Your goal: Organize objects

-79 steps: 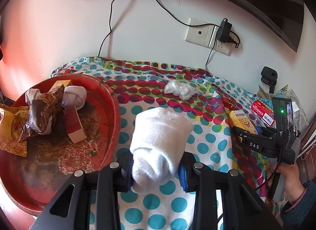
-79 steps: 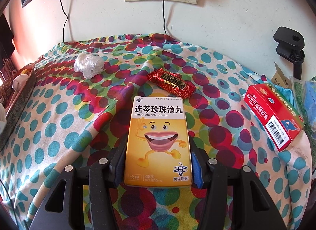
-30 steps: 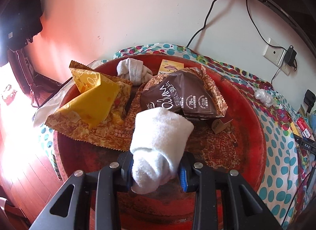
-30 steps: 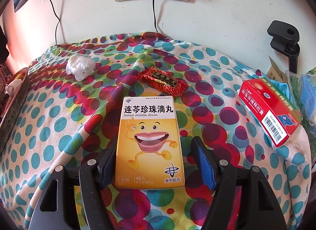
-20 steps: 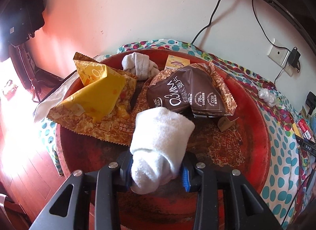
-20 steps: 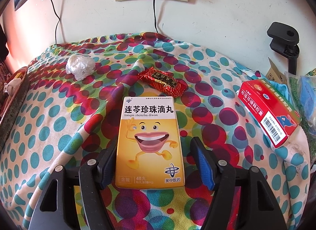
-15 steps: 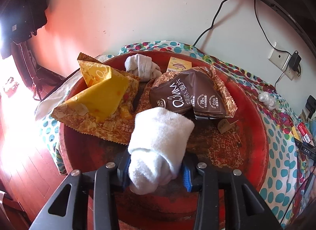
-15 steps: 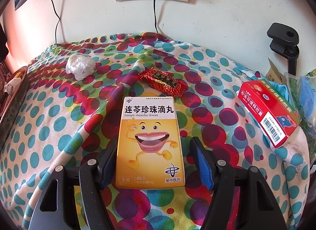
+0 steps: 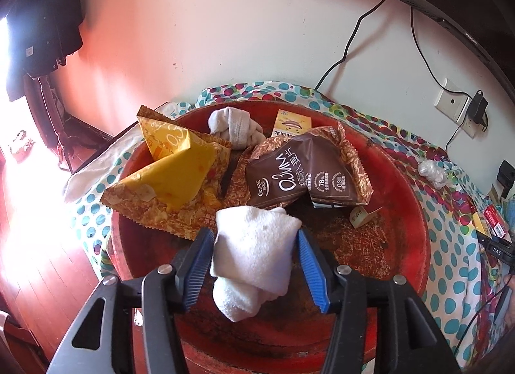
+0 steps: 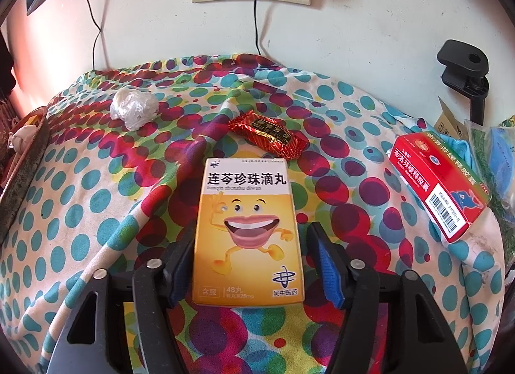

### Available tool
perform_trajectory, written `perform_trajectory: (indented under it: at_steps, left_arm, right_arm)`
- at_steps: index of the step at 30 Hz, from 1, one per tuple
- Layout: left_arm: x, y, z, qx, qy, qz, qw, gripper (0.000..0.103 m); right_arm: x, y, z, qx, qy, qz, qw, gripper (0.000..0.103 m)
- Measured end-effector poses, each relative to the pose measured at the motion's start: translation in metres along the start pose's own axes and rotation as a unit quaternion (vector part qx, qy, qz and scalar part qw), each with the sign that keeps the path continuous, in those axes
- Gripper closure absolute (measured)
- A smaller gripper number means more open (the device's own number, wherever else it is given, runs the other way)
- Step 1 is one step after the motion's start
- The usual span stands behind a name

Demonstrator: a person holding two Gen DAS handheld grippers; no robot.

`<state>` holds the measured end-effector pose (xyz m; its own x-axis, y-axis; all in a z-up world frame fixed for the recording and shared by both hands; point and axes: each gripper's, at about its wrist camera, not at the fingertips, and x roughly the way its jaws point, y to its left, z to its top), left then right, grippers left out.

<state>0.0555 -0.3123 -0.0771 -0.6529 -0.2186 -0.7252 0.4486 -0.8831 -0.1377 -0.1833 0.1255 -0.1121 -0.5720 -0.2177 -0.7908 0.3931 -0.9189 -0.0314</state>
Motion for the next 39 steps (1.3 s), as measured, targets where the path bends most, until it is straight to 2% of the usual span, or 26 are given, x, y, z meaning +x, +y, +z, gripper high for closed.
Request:
perform_trajectory:
  at_steps: [1,4,13,19,25,30,35,39]
  left_arm:
    - [-0.001,0.000,0.001,-0.001,-0.003,-0.001,1.0000,0.048]
    - [-0.004,-0.001,0.002,0.004,-0.011,-0.004,0.9999,0.048]
    - [-0.008,-0.004,0.003,0.010,-0.022,-0.011,0.9996,0.048]
    - [-0.013,-0.003,0.004,0.020,-0.029,-0.011,0.9993,0.048]
    - [-0.019,-0.003,0.005,0.030,-0.029,-0.041,0.9983,0.048]
    - [-0.024,-0.008,0.003,0.052,-0.032,-0.050,0.9969,0.048]
    - [-0.021,-0.009,0.002,0.058,-0.030,-0.040,0.9971,0.048]
    - [-0.018,-0.007,0.002,0.058,-0.027,-0.023,0.9977,0.048]
  right_arm:
    - [0.000,0.004,0.001,-0.007,-0.002,0.002,1.000,0.055]
    - [-0.002,0.011,0.001,-0.022,-0.006,-0.013,1.000,0.055]
    - [-0.004,0.009,0.002,-0.021,-0.011,-0.019,1.000,0.056]
    - [-0.011,0.007,0.001,0.007,-0.019,-0.016,1.000,0.055]
    - [-0.040,0.024,0.013,0.001,-0.054,-0.001,0.999,0.055]
    - [-0.065,0.063,0.027,-0.024,-0.076,0.040,0.996,0.055]
    - [-0.083,0.128,0.033,-0.079,-0.087,0.094,0.989,0.055]
    - [-0.090,0.184,0.033,-0.128,-0.080,0.136,0.979,0.055]
